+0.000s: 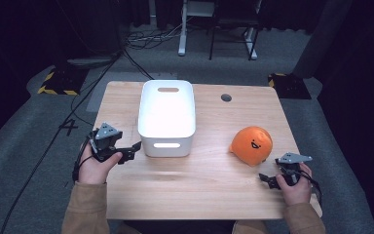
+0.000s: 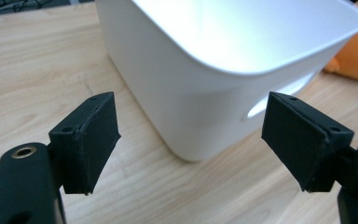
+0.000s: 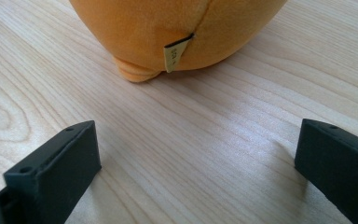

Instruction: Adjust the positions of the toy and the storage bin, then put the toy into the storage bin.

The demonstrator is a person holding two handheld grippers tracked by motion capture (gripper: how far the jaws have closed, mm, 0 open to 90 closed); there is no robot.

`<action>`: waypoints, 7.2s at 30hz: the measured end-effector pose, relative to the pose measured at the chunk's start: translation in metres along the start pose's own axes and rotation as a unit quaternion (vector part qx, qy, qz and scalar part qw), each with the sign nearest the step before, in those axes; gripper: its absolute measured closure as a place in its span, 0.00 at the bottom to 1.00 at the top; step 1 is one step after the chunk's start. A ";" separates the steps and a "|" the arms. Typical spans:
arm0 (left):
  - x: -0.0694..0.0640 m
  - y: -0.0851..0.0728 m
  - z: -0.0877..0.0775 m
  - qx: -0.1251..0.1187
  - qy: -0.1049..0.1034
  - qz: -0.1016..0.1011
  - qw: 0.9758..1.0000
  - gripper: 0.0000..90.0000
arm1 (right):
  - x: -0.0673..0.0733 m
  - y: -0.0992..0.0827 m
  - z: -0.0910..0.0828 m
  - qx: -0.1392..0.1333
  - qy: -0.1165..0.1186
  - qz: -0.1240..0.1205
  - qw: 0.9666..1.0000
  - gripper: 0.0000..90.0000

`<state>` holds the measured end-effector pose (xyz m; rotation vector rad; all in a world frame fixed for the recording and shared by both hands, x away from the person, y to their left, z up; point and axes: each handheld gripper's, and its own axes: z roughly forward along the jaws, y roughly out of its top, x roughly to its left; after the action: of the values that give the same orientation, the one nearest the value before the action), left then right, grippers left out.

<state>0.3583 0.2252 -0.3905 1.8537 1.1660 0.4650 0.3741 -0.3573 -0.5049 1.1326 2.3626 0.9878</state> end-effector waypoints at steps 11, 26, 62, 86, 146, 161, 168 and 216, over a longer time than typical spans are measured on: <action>-0.005 0.024 0.005 -0.069 -0.022 -0.021 0.997 0.23 | 0.000 0.000 0.000 0.000 0.000 0.000 1.000 0.00; 0.002 0.026 0.052 -0.042 0.043 -0.006 0.998 0.26 | 0.000 0.000 0.000 0.000 0.000 0.000 1.000 0.00; -0.071 -0.008 0.035 -0.029 -0.062 0.021 0.997 0.36 | 0.000 0.000 0.000 0.000 0.000 0.000 1.000 0.00; -0.119 -0.029 0.015 -0.021 -0.104 0.060 0.993 0.30 | 0.000 0.000 0.000 0.000 0.000 0.000 1.000 0.00; -0.027 -0.039 0.017 -0.027 -0.008 0.021 0.999 0.23 | 0.000 0.000 0.000 0.000 0.002 0.001 1.000 0.00; 0.008 -0.073 0.053 0.053 0.050 0.011 0.997 0.24 | 0.000 0.000 0.000 0.000 0.002 0.000 1.000 0.00; 0.016 -0.085 0.064 0.085 0.077 0.035 0.993 0.20 | 0.000 0.000 0.000 0.000 0.002 0.000 1.000 0.00; 0.030 -0.079 0.079 0.134 0.041 0.032 0.990 0.01 | 0.010 0.015 -0.036 -0.045 -0.006 0.052 0.998 0.32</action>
<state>0.3852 0.2279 -0.5033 2.1260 1.2769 0.4404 0.3559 -0.3591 -0.4691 1.2350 2.2442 1.1074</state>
